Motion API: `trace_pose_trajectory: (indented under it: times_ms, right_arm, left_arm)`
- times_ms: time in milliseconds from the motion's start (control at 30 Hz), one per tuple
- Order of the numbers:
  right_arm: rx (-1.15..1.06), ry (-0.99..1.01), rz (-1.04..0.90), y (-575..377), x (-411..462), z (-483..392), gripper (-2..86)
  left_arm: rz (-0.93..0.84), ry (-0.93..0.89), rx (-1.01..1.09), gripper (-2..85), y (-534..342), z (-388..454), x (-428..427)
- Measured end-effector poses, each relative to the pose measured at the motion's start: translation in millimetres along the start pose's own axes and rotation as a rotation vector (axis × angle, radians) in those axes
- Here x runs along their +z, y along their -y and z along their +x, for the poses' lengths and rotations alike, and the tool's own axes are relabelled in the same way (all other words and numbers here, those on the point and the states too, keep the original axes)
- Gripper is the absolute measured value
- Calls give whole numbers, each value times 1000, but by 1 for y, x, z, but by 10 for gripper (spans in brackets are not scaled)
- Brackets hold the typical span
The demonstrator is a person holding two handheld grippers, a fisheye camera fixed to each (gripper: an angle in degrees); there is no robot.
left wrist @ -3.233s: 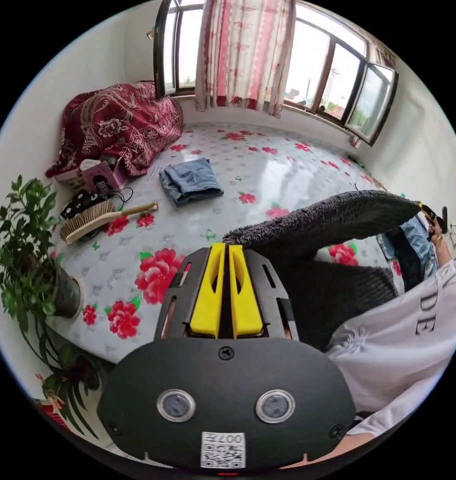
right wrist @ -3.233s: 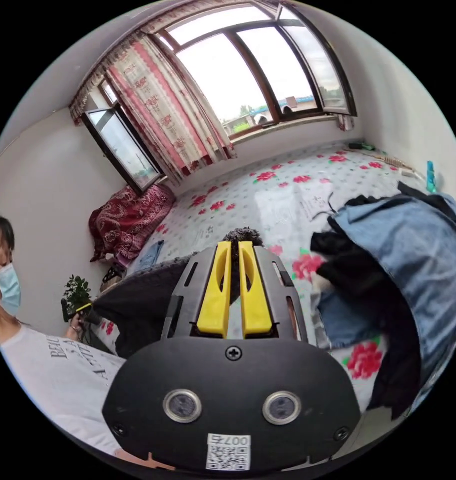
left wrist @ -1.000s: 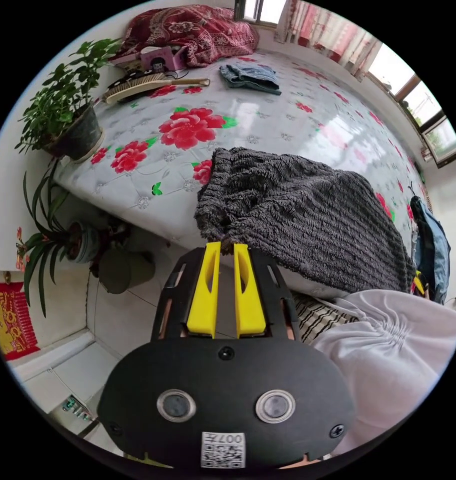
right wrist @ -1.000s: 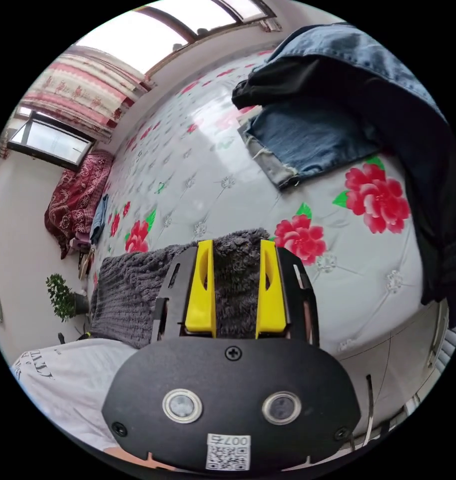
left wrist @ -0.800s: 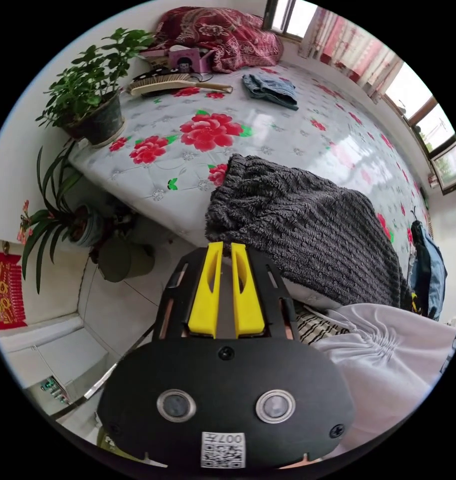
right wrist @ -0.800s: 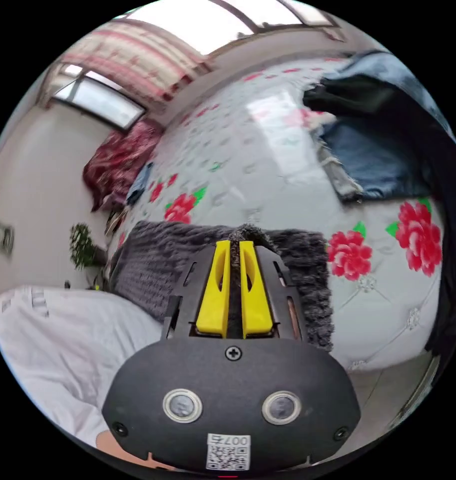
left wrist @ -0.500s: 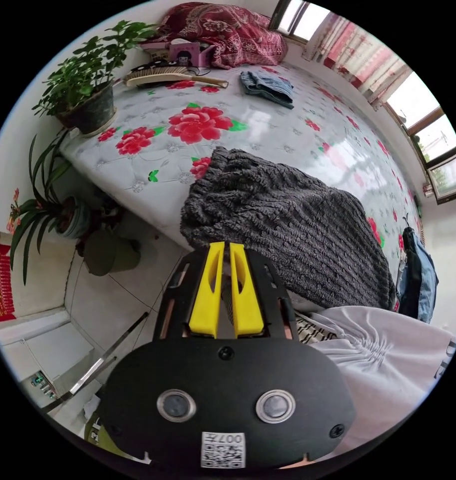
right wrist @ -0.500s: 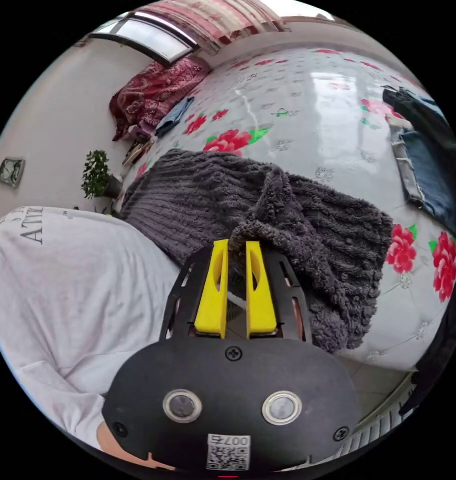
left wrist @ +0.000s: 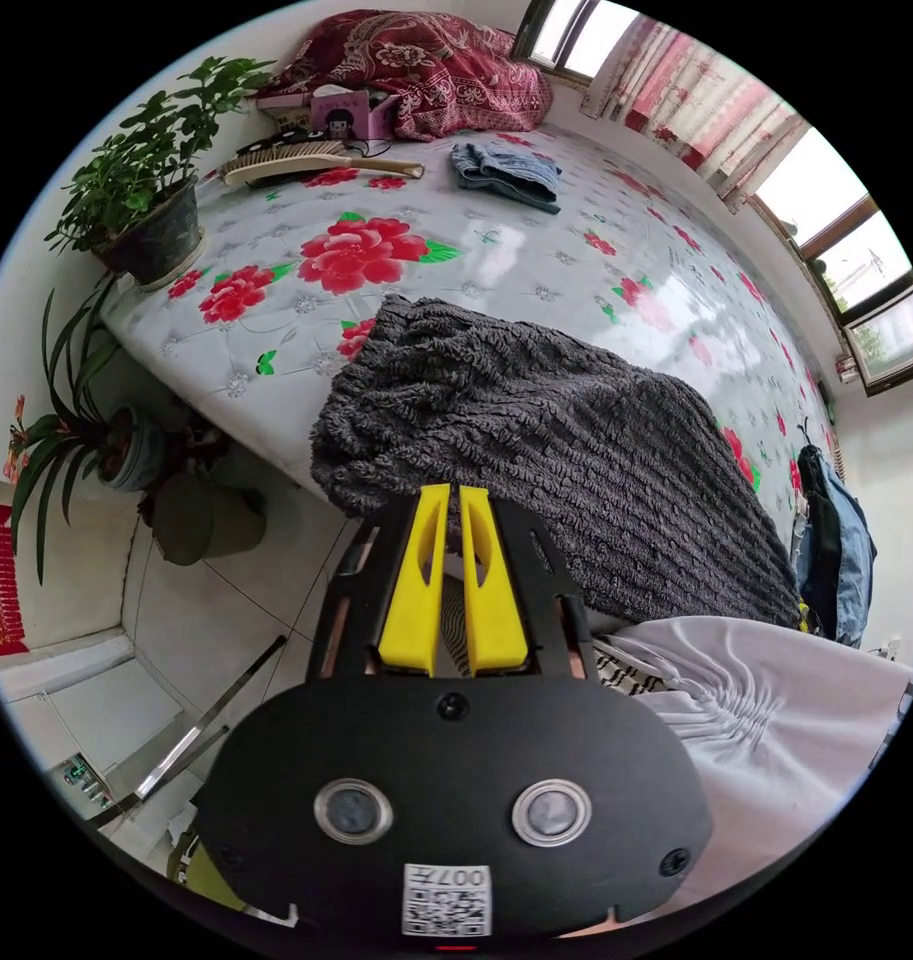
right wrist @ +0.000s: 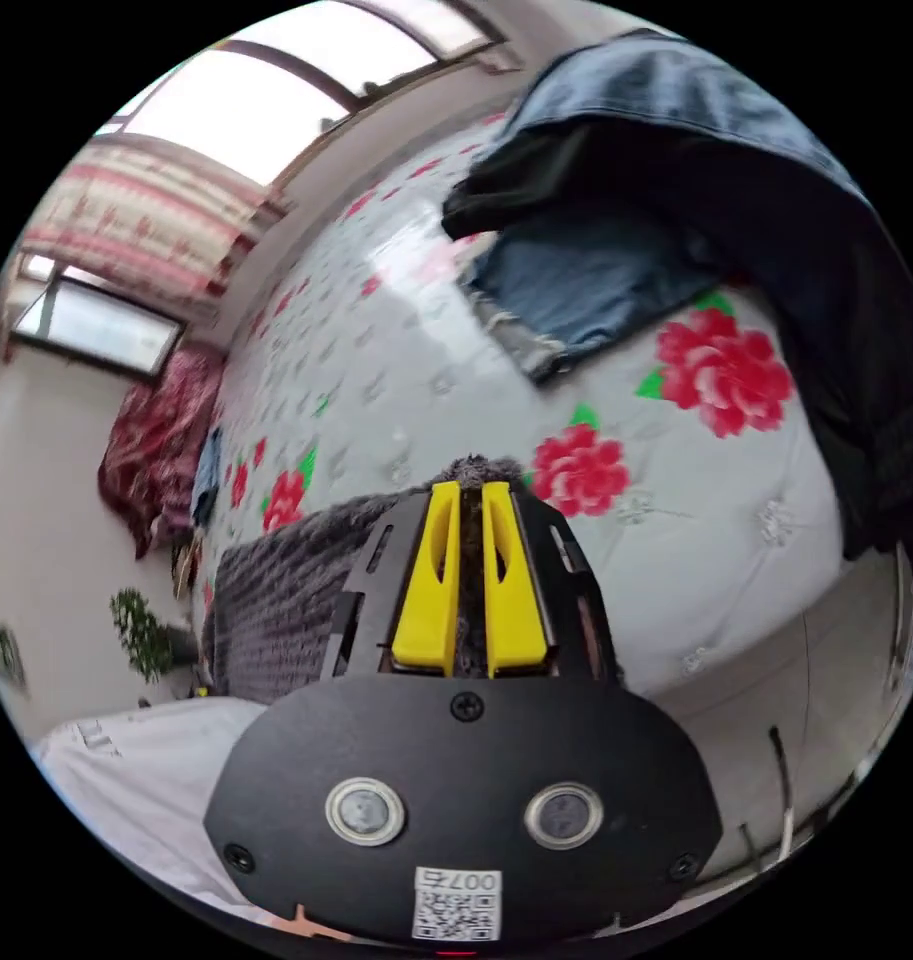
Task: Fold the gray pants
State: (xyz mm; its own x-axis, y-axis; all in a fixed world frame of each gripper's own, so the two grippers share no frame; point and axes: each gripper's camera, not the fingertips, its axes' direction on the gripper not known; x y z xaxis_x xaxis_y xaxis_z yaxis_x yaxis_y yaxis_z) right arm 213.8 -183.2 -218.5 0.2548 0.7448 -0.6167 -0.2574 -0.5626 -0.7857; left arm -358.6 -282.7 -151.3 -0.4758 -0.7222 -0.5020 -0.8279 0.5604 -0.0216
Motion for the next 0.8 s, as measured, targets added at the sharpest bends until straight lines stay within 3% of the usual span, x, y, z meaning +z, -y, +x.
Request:
trace_pose_trajectory:
  times_ms: [133, 233, 367, 467, 667, 800]
  right_arm:
    - [197, -178, 47, 18, -4, 30, 33]
    - [32, -37, 88, 32, 2, -12, 42]
    - [-344, 221, -113, 59, 81, -139, 57]
    - [-508, 383, -285, 71, 157, -234, 68]
    - [-731, 321, -538, 66, 314, -390, 78]
    - [-702, 293, -792, 50, 401, -425, 79]
  left_arm:
    - [4, 3, -24, 6, 1, -13, -1]
    - [29, -3, -42, 16, 6, -22, -3]
    - [33, -22, -39, 35, 23, -31, 5]
    - [25, -23, -16, 41, 46, -34, 18]
    - [37, -39, 24, 42, 91, -43, 37]
    - [-23, -46, 27, 32, 110, -52, 63]
